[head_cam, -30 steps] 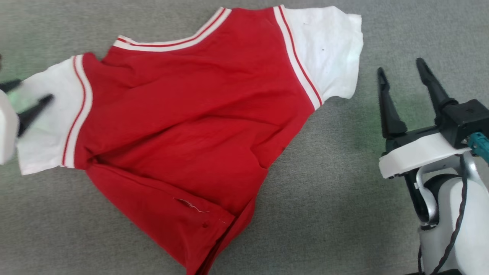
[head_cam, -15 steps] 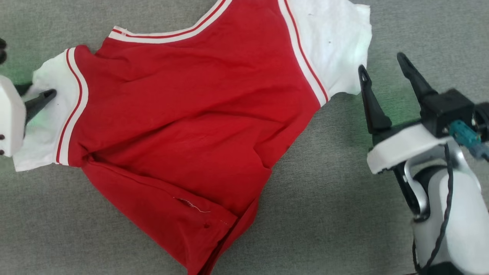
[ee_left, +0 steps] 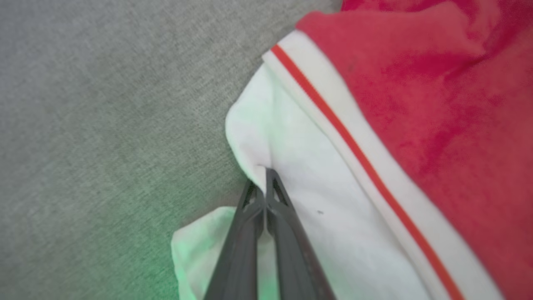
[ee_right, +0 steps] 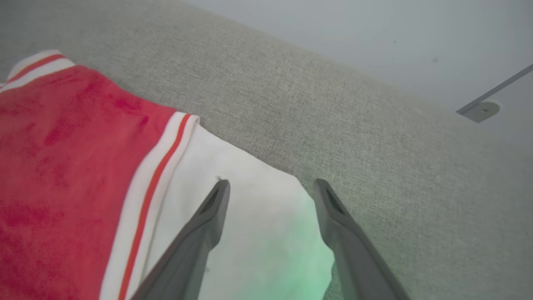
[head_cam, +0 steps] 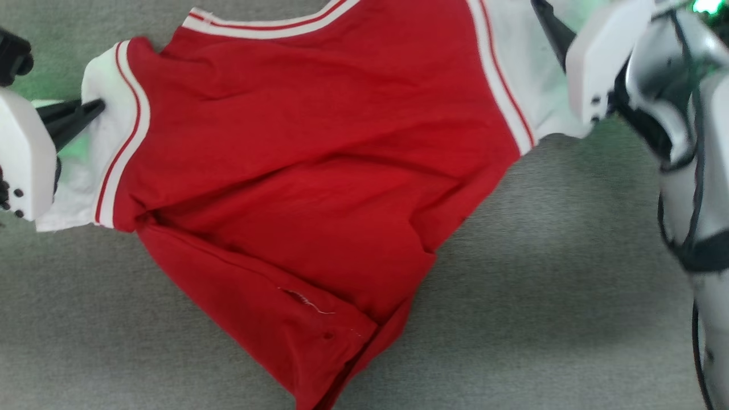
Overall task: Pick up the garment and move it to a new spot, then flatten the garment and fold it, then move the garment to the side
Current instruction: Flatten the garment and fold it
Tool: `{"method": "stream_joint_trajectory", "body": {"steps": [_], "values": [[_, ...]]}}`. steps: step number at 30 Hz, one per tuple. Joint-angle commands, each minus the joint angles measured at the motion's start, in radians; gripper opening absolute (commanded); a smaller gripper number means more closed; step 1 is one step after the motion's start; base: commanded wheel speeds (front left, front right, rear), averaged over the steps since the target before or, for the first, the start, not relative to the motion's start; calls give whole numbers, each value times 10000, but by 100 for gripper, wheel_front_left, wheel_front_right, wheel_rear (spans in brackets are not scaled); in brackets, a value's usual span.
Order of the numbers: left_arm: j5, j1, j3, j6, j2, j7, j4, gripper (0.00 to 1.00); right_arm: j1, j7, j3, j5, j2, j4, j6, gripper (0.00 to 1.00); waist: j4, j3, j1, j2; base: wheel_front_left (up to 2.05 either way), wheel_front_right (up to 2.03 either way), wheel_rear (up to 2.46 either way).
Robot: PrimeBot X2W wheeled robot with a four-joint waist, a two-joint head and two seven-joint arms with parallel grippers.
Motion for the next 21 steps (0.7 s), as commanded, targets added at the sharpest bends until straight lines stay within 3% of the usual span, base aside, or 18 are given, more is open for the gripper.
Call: {"method": "stream_joint_trajectory", "body": {"steps": [1,6,13,14,15,16,17,21], "values": [[58,236,-326,30,-507,-73,36,0,-402,506,19,230,-11,234,-11,100,221,184,0,-1,0,0,0],[181,178,-352,28,-698,-355,-78,0,-1270,2751,299,873,-157,1075,-11,100,538,410,0,-1,0,0,0],[78,124,-345,31,-767,-747,-30,0,-1034,4234,461,1257,-206,1376,-5,100,693,518,0,-1,0,0,0],[86,127,-346,33,-767,-785,-25,0,-960,4358,497,1288,-218,1353,-5,92,700,530,0,-1,0,0,0],[110,113,-345,37,-769,-844,1,0,-861,4493,486,1323,-221,1349,-5,49,707,535,0,-1,0,0,0],[87,78,-336,39,-785,-942,35,0,-758,4618,500,1338,-238,1321,-5,34,713,532,0,-1,0,0,0],[19,51,-323,39,-813,-1036,46,0,-678,4673,499,1351,-263,1284,-5,2,716,523,0,-1,0,0,0],[-275,-161,-267,30,-961,-1497,19,0,-728,4071,23,1017,-352,1018,-15,0,731,349,0,-1,0,0,0]]}}
